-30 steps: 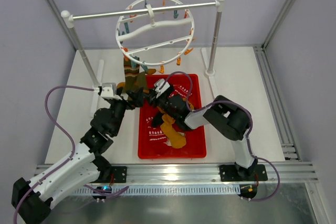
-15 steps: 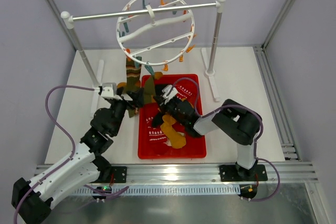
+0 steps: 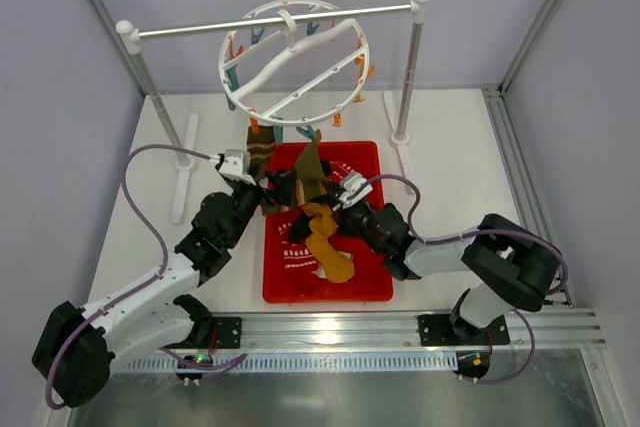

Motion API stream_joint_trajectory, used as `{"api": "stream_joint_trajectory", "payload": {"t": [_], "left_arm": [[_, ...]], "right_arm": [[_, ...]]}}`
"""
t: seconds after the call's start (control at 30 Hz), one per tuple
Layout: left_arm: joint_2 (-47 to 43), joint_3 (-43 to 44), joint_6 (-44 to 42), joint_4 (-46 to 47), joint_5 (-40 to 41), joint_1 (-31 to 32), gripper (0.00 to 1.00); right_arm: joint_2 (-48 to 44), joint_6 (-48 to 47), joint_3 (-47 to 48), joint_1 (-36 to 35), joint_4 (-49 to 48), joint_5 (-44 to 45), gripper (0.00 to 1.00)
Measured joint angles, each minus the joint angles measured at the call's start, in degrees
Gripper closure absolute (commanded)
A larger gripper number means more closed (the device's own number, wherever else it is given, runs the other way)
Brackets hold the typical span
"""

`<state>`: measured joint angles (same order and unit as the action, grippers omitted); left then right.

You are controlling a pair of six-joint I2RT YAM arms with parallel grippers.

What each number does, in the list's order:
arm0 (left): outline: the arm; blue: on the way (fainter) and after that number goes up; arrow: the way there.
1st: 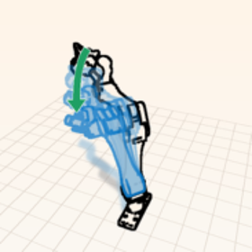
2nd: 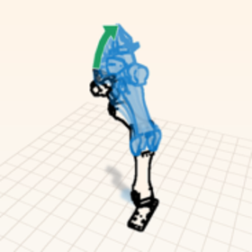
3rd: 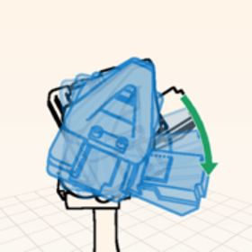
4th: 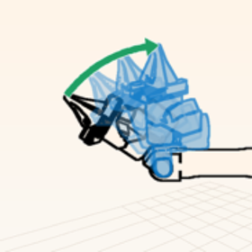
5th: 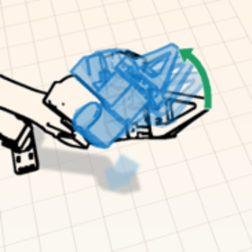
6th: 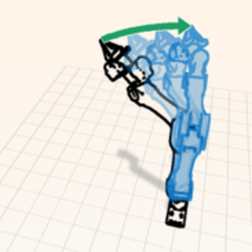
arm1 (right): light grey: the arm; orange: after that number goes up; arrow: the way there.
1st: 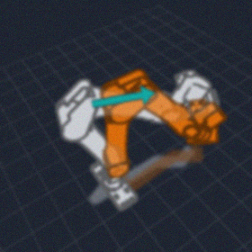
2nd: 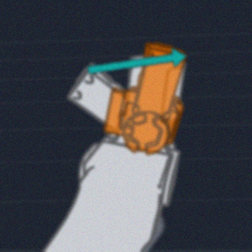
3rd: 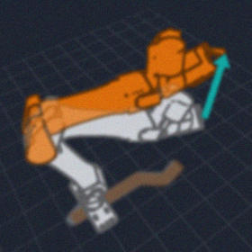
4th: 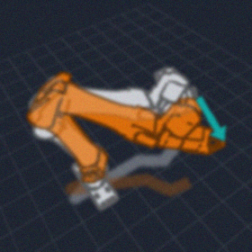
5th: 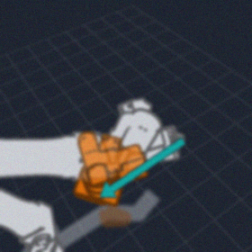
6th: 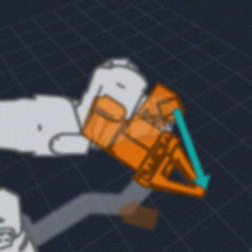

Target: Remove the socks clipped to the hanger

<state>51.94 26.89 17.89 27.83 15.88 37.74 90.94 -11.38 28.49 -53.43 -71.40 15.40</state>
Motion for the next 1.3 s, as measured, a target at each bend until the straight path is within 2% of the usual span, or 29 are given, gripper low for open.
{"api": "stream_joint_trajectory", "payload": {"t": [0.17,0.37,0.7,1.17,1.27,1.3], "left_arm": [[4.7,1.1,1.5,3.3,-3.7,-0.4,0.0],[10.6,10.0,4.7,5.2,-7.6,-0.4,0.0],[21.7,18.1,9.9,7.3,-6.4,-0.4,0.0],[26.5,21.9,12.3,7.3,-3.0,-0.4,0.01],[27.0,22.6,12.6,7.1,-2.6,-0.3,0.06],[27.1,22.8,12.6,7.0,-2.2,-0.2,0.14]], "right_arm": [[-7.0,-3.5,-4.9,0.0,-0.2,3.0,0.96],[-10.2,-5.3,-7.0,0.0,-0.1,3.6,0.96],[-10.9,-7.0,-8.8,0.0,-0.2,3.5,0.96],[-12.7,-7.0,-9.8,0.0,-0.1,2.2,0.96],[-12.7,-7.0,-9.7,0.0,-0.1,2.1,0.96],[-12.6,-7.0,-9.7,0.0,-0.2,2.0,0.96]]}}
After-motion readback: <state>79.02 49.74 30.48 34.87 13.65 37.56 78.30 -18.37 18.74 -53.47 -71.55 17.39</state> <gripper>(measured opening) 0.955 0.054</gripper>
